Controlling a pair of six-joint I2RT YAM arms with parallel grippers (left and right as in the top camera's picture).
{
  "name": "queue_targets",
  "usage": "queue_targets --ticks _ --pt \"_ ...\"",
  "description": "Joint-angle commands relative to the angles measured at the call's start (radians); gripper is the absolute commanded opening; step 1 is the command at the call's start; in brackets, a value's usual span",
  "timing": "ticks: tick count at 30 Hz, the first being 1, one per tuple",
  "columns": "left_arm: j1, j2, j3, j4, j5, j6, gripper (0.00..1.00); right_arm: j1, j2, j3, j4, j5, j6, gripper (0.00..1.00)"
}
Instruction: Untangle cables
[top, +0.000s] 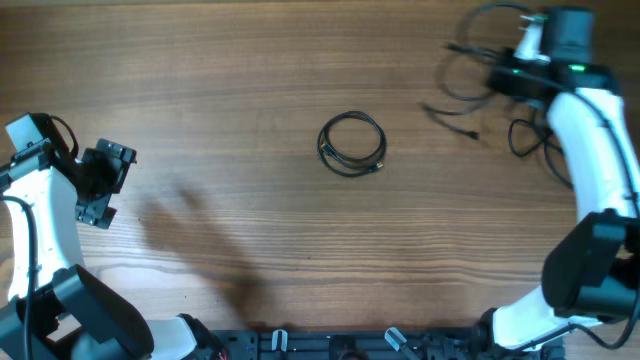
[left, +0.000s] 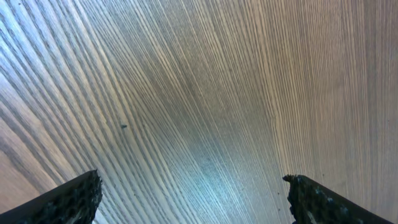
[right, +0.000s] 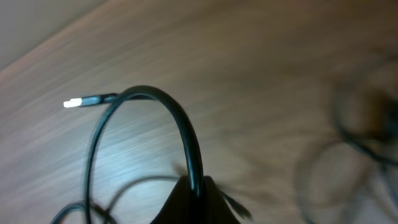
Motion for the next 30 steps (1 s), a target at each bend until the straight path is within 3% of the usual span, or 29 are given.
queue_targets --ticks 1,2,4,5,7,8,12,15,21,24,25,30 --pt "0.005 -0.003 -0.008 0.0 0.005 -0.01 1.0 -0.14 0.043 -0.002 -0.091 -0.037 0.011 0.18" --pt "0.005 -0.003 -0.008 0.0 0.005 -0.01 1.0 -0.179 0.06 -0.002 -0.111 -0.034 -0.014 0.26" --pt "0.005 -0.003 -0.008 0.0 0.005 -0.01 1.0 -0.213 0.085 -0.002 -0.119 -0.029 -0.036 0.31" --pt "0.005 -0.003 -0.008 0.0 0.005 -0.01 1.0 -0.226 0.101 -0.002 -0.118 -0.031 -0.034 0.43" --pt "0.005 -0.003 -0.008 0.0 0.005 -0.009 1.0 -0.229 0.122 -0.002 -0.117 -0.035 -0.032 0.88" --pt "0.005 -0.003 -0.008 0.0 0.005 -0.01 1.0 -0.223 0.138 -0.002 -0.117 -0.062 -0.032 1.0" --pt "0.005 -0.003 -0.008 0.0 0.005 -0.009 1.0 -0.146 0.171 -0.002 -0.093 -0.291 -0.114 1.0" --pt "0.005 -0.003 -0.008 0.0 0.005 -0.01 1.0 -0.034 0.171 -0.002 -0.066 -0.154 -0.086 1.0" --pt "0.005 -0.003 -0.008 0.0 0.005 -0.009 1.0 0.234 0.171 -0.002 -0.021 0.359 -0.068 1.0" --pt "0.005 -0.003 -0.008 0.0 0.005 -0.01 1.0 0.272 0.171 -0.002 0.138 0.443 -0.392 1.0" --pt "0.005 -0.003 -0.008 0.0 0.005 -0.01 1.0 0.277 0.171 -0.002 0.166 0.403 -0.478 1.0" --pt "0.005 -0.003 -0.008 0.0 0.005 -0.01 1.0 0.284 0.175 -0.002 0.166 -0.45 -0.444 1.0"
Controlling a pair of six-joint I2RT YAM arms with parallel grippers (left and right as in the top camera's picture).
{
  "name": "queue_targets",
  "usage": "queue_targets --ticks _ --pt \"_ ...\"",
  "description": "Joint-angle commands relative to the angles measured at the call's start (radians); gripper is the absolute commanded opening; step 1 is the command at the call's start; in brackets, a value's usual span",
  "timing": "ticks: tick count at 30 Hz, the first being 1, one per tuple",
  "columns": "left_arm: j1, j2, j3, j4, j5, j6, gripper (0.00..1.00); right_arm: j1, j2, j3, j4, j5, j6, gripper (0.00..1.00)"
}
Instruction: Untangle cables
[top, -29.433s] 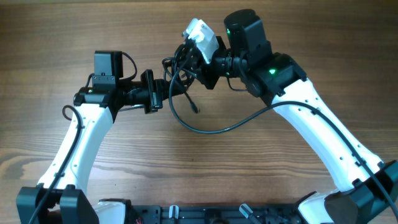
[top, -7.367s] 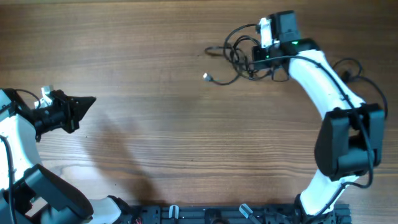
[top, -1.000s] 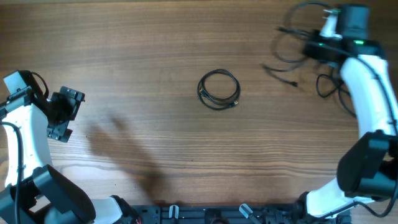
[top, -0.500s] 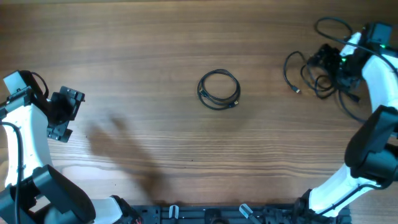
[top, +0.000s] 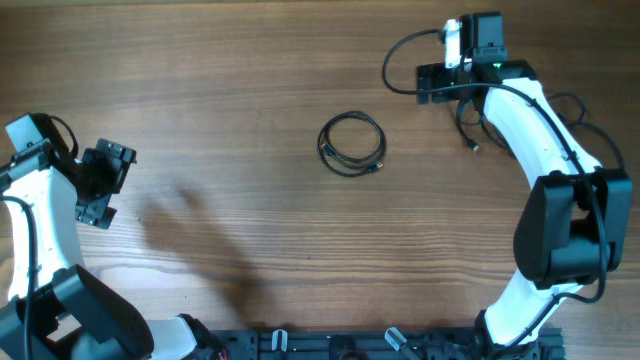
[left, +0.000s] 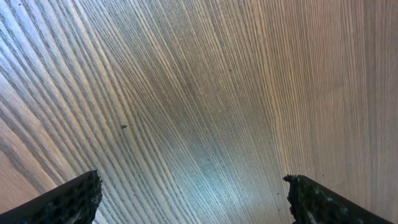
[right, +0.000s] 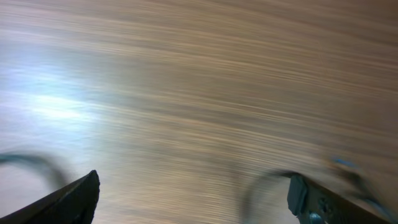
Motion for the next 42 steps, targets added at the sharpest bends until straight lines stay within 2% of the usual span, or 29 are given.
queue_targets --ticks 1,4,7,9,11,14,16,21,23,24,26,27,28,32,34,36,39,42 --pt "0.005 -0.003 -0.008 -0.001 0.004 -0.009 1.0 0.021 0.018 0.001 0.001 -0.515 -0.026 1.0" --pt "0.005 -0.003 -0.008 -0.001 0.004 -0.009 1.0 0.084 0.026 0.001 -0.039 -0.511 -0.037 1.0" --pt "0.005 -0.003 -0.008 -0.001 0.005 -0.009 1.0 0.171 0.048 0.001 -0.078 -0.416 -0.045 1.0" --pt "0.005 -0.003 -0.008 -0.001 0.005 -0.009 1.0 0.228 0.067 0.001 -0.14 -0.378 -0.122 1.0" --pt "0.005 -0.003 -0.008 -0.001 0.004 -0.009 1.0 0.284 0.091 0.001 -0.178 -0.309 -0.161 1.0" --pt "0.005 -0.003 -0.008 -0.001 0.004 -0.009 1.0 0.37 0.126 0.001 -0.21 -0.109 -0.201 1.0" --pt "0.005 -0.003 -0.008 -0.001 0.005 -0.009 1.0 0.412 0.149 0.001 -0.209 -0.101 -0.247 1.0" --pt "0.005 -0.003 -0.008 -0.001 0.004 -0.009 1.0 0.451 0.22 0.001 -0.21 -0.09 -0.246 0.98" --pt "0.005 -0.003 -0.008 0.0 0.004 -0.009 1.0 0.45 0.24 0.001 -0.218 -0.025 -0.246 0.83" --pt "0.005 -0.003 -0.008 -0.001 0.004 -0.009 1.0 0.45 0.248 0.001 -0.218 0.019 -0.246 0.62" --pt "0.005 -0.003 -0.008 -0.001 0.005 -0.009 1.0 0.45 0.25 0.001 -0.222 0.056 -0.246 0.28" --pt "0.005 -0.003 -0.008 0.0 0.005 -0.009 1.0 0.45 0.25 0.001 -0.222 0.071 -0.246 0.13" --pt "0.005 -0.003 -0.008 -0.001 0.005 -0.009 1.0 0.449 0.25 0.001 -0.221 0.116 -0.233 0.04" --pt "0.005 -0.003 -0.008 -0.001 0.004 -0.009 1.0 0.402 0.25 0.001 -0.192 0.308 -0.009 0.04" --pt "0.005 -0.003 -0.008 -0.001 0.005 -0.009 1.0 0.36 0.25 0.001 -0.206 0.328 0.108 0.04" --pt "0.005 -0.003 -0.008 -0.001 0.005 -0.009 1.0 0.338 0.234 0.012 -0.251 0.359 0.126 0.04" --pt "0.005 -0.003 -0.008 -0.001 0.005 -0.009 1.0 0.304 0.18 0.018 -0.293 0.524 0.183 0.04" --pt "0.005 -0.003 -0.008 -0.001 0.005 -0.009 1.0 0.247 0.176 0.017 -0.293 0.498 0.175 0.05"
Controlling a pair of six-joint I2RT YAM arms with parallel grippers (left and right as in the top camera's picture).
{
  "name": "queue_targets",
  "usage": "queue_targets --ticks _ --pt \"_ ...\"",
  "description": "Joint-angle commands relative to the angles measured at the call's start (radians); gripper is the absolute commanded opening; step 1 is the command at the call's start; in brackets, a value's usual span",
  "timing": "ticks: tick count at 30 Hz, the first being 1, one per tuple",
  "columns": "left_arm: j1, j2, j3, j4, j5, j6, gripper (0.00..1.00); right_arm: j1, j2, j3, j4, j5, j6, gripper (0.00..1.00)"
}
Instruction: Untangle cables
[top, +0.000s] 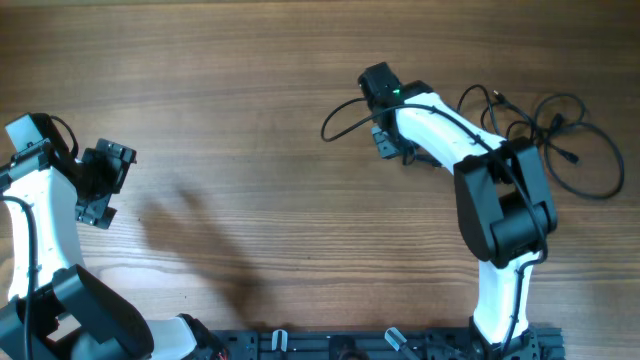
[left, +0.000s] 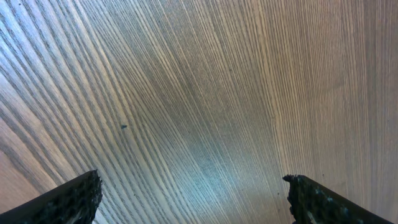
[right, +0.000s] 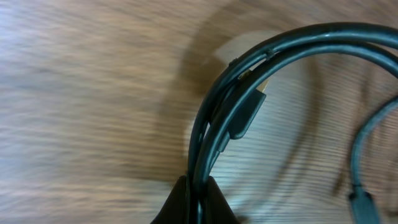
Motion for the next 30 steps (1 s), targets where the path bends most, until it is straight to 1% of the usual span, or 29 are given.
queue_targets --ticks 1,2,3,5,7,9,13,17,22,30 --pt "0.004 -0.004 -0.008 -0.001 0.005 -0.009 1.0 -0.059 -0.024 0.007 0.003 -0.029 0.026 0.31" --pt "0.004 -0.004 -0.008 -0.001 0.005 -0.009 1.0 -0.067 -0.024 0.007 0.01 -0.076 0.026 0.55" --pt "0.004 -0.004 -0.008 -0.001 0.005 -0.009 1.0 -0.069 -0.024 0.007 0.014 -0.092 0.026 0.66" --pt "0.004 -0.004 -0.008 -0.001 0.005 -0.009 1.0 -0.07 -0.024 0.007 0.038 -0.093 0.026 0.86" --pt "0.004 -0.004 -0.008 -0.001 0.005 -0.009 1.0 -0.07 -0.027 0.017 0.064 -0.093 0.026 1.0" --pt "0.004 -0.004 -0.008 -0.001 0.005 -0.009 1.0 -0.068 -0.032 0.033 0.064 -0.093 0.026 1.0" --pt "0.004 -0.004 -0.008 -0.001 0.005 -0.009 1.0 -0.068 -0.032 0.029 0.126 -0.094 0.026 1.0" --pt "0.004 -0.004 -0.008 -0.001 0.005 -0.009 1.0 -0.068 -0.032 0.029 0.258 -0.094 0.026 1.0" --pt "0.004 -0.004 -0.008 -0.001 0.005 -0.009 1.0 -0.068 -0.032 0.029 0.359 -0.094 0.026 1.0" --pt "0.004 -0.004 -0.008 -0.001 0.005 -0.009 1.0 -0.068 -0.032 0.029 0.381 -0.094 0.026 1.0"
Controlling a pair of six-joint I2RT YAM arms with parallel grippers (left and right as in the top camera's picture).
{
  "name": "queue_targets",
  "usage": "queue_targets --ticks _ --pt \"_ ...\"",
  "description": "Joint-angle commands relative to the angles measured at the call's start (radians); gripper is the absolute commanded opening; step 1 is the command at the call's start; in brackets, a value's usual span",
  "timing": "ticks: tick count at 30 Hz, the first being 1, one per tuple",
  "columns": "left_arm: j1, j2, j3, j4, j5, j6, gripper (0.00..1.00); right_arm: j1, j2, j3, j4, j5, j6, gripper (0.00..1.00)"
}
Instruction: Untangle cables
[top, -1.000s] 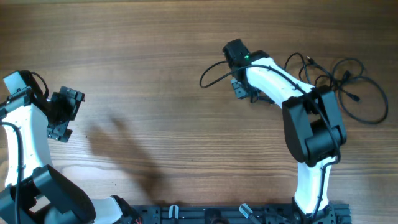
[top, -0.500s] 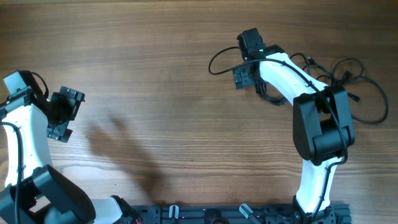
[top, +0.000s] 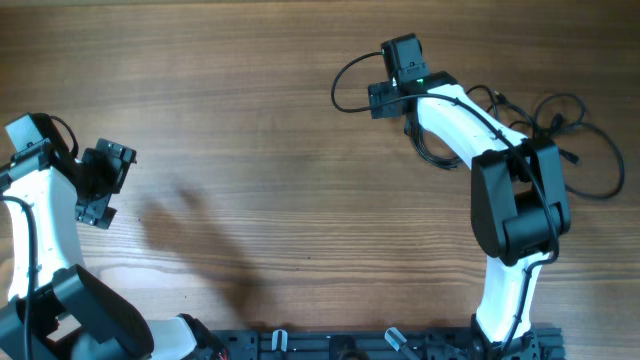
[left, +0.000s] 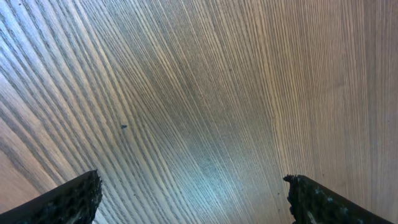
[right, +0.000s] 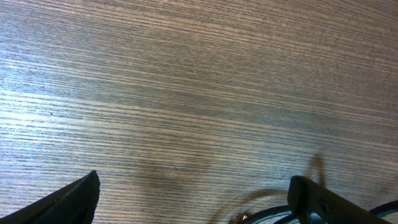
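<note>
Near the table's far edge my right gripper stands open, only bare wood between its fingers. A thin black cable loops out to its left. A small black coil lies under the right forearm, and a bit of cable shows at the bottom of the right wrist view. More black cables lie tangled at the far right. My left gripper is open over bare wood at the left edge, far from every cable.
The wooden table carries nothing else in view. The right arm stretches from the front right across to the back middle, over the coil.
My right gripper was shut on the coiled cable near the middle. Now it is open and farther back, and the coil lies to the right, under the forearm. The left arm has not moved.
My right gripper was shut on a cable at the far right while the coil lay mid-table. Then it was open at the back, a cable looped beside it. Then it gripped the coil. Now the coil lies nearer the right-hand cables, released.
</note>
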Motion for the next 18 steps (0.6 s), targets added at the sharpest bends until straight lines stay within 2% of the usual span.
queue_targets --ticks 1,13,18 --pt "0.004 -0.003 -0.008 -0.001 0.005 -0.009 1.0 0.005 -0.016 0.016 0.005 -0.006 0.008 1.0" --pt "0.004 -0.003 -0.008 -0.001 0.005 -0.009 1.0 0.006 -0.023 0.016 0.004 -0.006 0.007 1.0" --pt "0.004 -0.003 -0.008 -0.001 0.004 -0.009 1.0 0.009 -0.171 0.016 0.003 -0.006 0.008 1.0"
